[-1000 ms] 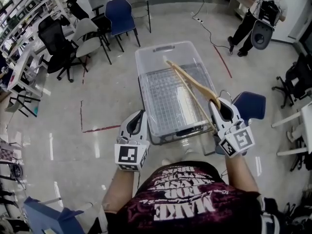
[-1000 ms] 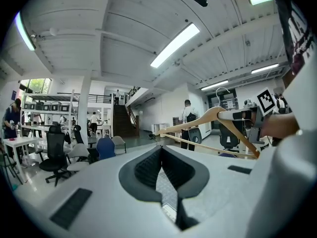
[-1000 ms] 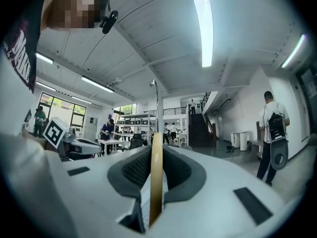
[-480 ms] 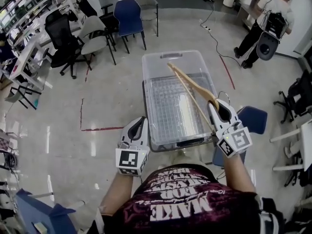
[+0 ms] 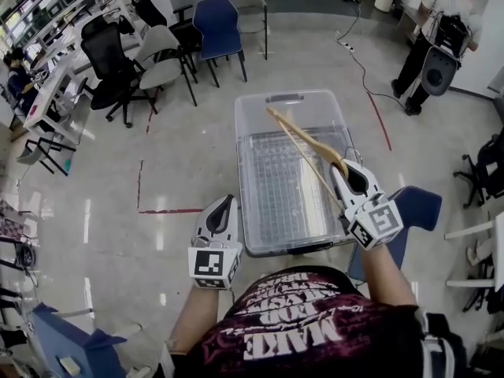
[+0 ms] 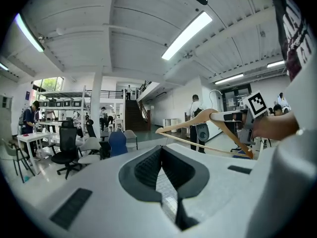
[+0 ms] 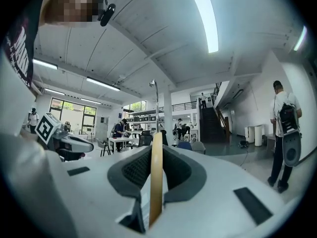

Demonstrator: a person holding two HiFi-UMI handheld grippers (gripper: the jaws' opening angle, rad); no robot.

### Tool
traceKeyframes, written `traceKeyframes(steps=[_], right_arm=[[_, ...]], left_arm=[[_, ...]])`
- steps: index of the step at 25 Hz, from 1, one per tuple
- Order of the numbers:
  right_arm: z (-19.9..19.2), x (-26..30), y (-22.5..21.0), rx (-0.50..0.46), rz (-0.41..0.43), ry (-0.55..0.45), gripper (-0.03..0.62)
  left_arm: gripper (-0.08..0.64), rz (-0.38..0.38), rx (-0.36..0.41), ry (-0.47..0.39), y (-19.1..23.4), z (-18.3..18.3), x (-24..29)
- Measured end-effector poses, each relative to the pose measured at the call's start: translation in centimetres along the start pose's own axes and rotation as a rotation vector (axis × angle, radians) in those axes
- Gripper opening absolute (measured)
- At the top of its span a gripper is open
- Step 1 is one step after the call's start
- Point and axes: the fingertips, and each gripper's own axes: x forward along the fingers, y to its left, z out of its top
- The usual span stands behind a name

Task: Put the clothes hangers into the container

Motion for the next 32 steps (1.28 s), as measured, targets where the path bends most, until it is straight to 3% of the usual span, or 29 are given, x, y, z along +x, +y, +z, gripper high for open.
traceKeyframes(steps=[13,32], right_arm=[[-6.2,5.5,-4.6,0.049,0.045,0.124,0.061],[-23.3,8.9,-6.1,0.125,0.104,0.453,0.061]], left_arm=[[0.005,0.010,-0.011,0.050,-0.6,0.0,5.6],[0.006,0.018,-0.017,0.119,-0.9,-1.5,7.8]])
